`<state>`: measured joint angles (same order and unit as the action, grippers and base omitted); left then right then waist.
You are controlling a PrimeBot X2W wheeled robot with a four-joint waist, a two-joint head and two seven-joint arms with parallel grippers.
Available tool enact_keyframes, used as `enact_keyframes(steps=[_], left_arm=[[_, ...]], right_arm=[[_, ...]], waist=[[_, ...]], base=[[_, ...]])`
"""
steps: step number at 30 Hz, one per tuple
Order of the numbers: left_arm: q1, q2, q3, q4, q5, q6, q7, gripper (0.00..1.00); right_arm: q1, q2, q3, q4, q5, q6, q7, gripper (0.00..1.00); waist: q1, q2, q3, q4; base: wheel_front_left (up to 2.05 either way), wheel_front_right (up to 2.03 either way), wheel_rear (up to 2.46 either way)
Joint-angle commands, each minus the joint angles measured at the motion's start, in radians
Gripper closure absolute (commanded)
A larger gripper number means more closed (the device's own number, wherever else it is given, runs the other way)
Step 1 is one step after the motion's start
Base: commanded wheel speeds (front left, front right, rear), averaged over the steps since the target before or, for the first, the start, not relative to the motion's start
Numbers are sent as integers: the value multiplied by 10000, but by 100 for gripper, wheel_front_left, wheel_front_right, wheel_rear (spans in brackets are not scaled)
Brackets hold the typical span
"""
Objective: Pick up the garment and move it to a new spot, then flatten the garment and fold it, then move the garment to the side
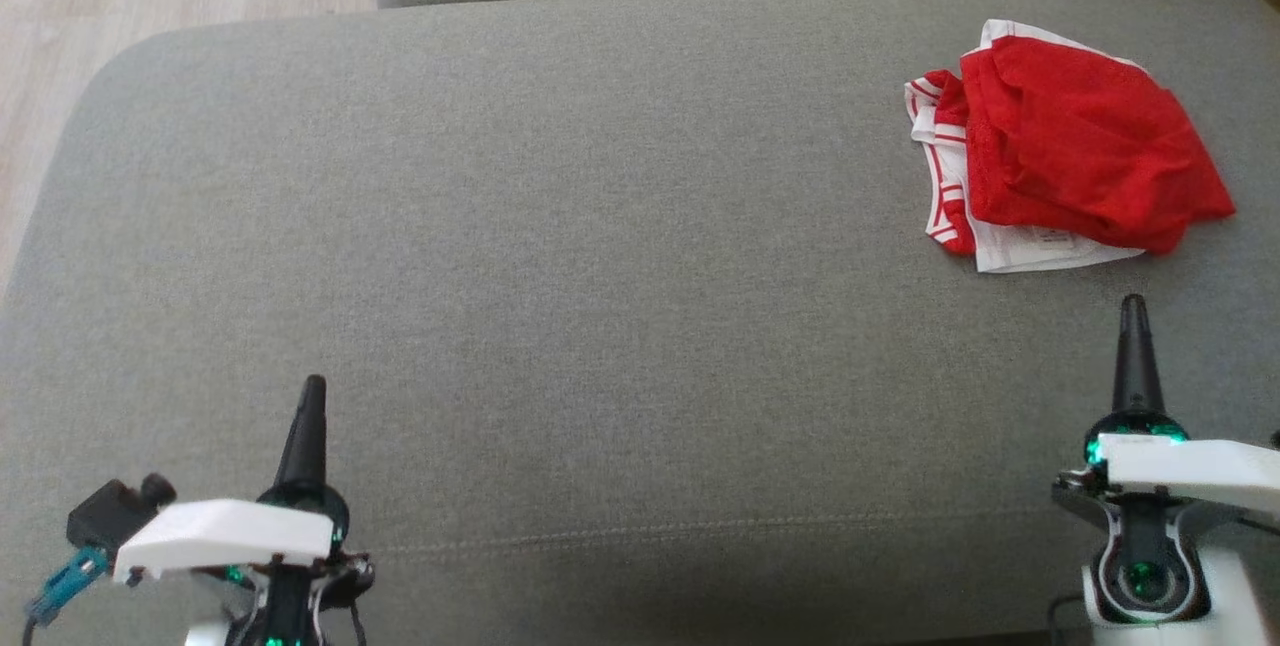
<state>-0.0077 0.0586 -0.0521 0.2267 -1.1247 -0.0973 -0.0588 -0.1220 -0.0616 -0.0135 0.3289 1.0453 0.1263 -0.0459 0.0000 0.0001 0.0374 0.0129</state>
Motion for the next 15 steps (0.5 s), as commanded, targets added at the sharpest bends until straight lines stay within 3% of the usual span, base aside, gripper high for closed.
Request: enact_keyframes(steps=[1,15], left_arm=[[-588,182,301,-291,-235,-75,69,100],[-707,195,593,-148,-1791,-156,480,100]], right_arm=[[-141,-138,85,-419,293,32,55,100],[-44,-128,-160,-557,2048,36,460,100]], waist=[[0,-1,-7,-3],[0,-1,-112,-42]], base=[[0,0,0],[0,0,0]])
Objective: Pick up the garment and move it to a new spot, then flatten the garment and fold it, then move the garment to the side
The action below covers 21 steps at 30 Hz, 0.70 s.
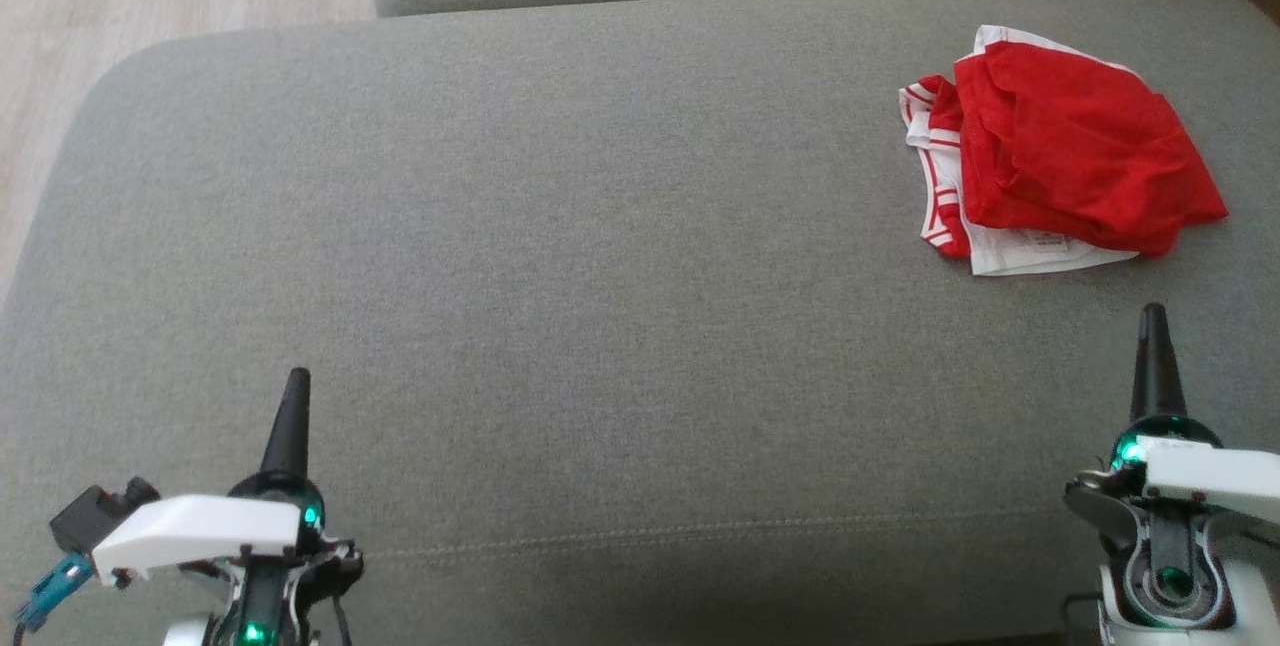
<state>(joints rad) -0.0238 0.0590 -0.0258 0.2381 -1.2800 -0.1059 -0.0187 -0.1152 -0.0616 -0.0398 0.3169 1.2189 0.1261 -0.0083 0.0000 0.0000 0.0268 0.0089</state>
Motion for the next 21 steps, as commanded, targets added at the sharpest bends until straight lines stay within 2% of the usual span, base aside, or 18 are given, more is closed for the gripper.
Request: enact_keyframes(steps=[1,21], left_arm=[[-554,192,352,-251,-348,-76,109,100],[-726,197,788,-47,-2551,-191,710,100]], right_arm=[[-105,-127,85,-446,438,38,114,100],[33,-103,-280,-643,2929,44,703,100]], waist=[[0,0,-14,-5],[0,0,-164,-62]], base=[[0,0,0],[0,0,0]])
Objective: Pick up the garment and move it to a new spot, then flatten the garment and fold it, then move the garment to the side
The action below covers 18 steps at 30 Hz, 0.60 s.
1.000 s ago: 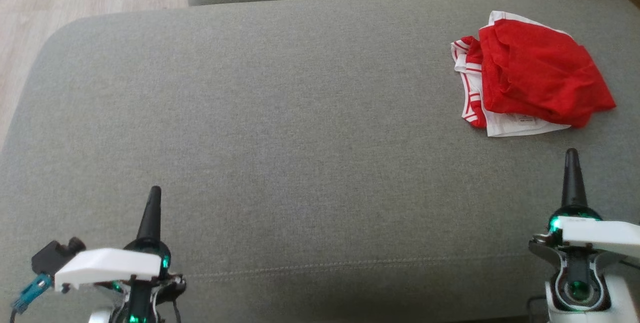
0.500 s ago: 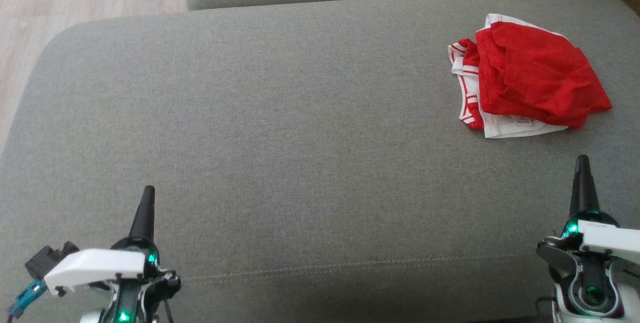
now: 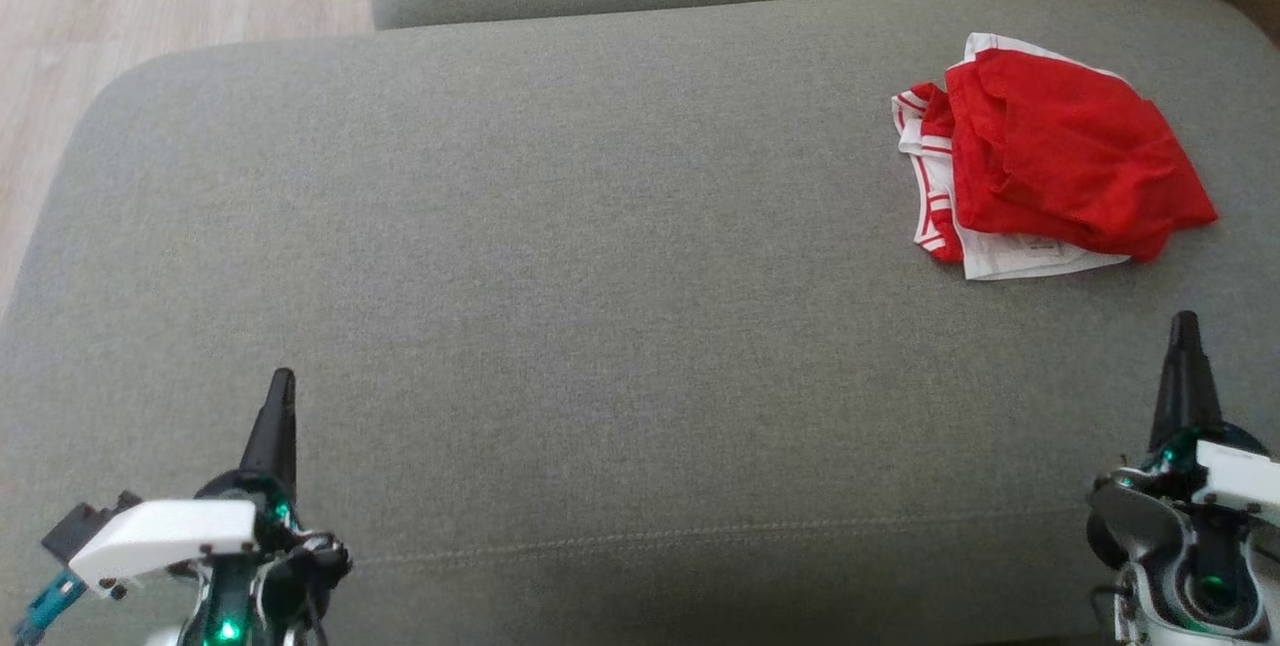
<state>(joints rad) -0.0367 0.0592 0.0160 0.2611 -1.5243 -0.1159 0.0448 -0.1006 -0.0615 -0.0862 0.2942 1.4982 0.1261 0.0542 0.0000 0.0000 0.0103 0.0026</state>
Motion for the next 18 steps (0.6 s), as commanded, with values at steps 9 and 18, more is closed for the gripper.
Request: enact_keyframes(steps=[9,18], left_arm=[[-675,193,571,-185,-1097,-144,350,100],[-683,167,623,-176,-1138,-148,400,100]], right_arm=[[-52,-92,16,-505,1255,46,346,100],[-50,-70,-25,-509,1313,46,389,100]], waist=[[0,0,-66,-25],[0,0,-71,-26]], base=[[0,0,0],[0,0,0]])
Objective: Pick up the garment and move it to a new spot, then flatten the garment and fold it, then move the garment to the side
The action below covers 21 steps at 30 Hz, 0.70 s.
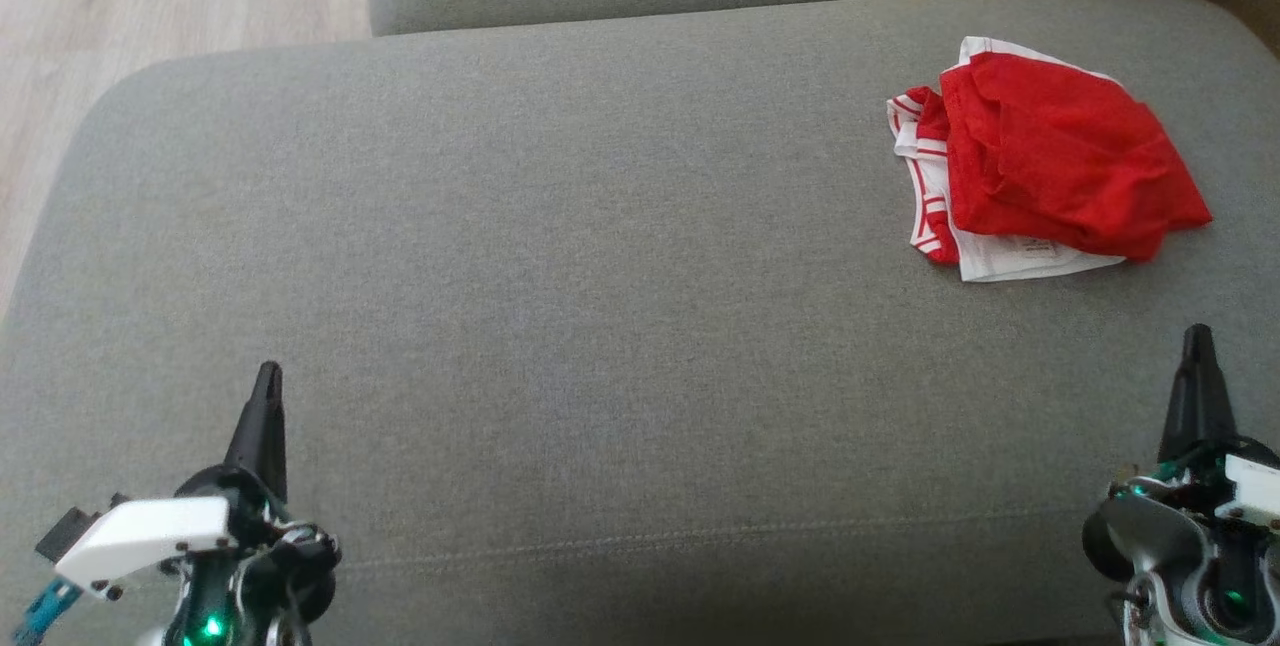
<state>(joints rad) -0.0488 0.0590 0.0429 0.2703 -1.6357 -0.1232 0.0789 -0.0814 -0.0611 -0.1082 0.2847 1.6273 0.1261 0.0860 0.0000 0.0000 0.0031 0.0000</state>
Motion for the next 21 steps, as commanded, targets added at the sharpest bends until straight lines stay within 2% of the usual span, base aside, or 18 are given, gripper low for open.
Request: enact_keyframes(steps=[1,21], left_arm=[[-563,166,359,-268,-20,-75,62,100],[-569,111,436,-263,44,-75,124,100]], right_arm=[[-242,-72,192,-413,19,46,73,100],[-247,-31,134,-410,-30,46,120,100]], waist=[[0,0,1,0],[0,0,1,0]], base=[[0,0,0],[0,0,0]])
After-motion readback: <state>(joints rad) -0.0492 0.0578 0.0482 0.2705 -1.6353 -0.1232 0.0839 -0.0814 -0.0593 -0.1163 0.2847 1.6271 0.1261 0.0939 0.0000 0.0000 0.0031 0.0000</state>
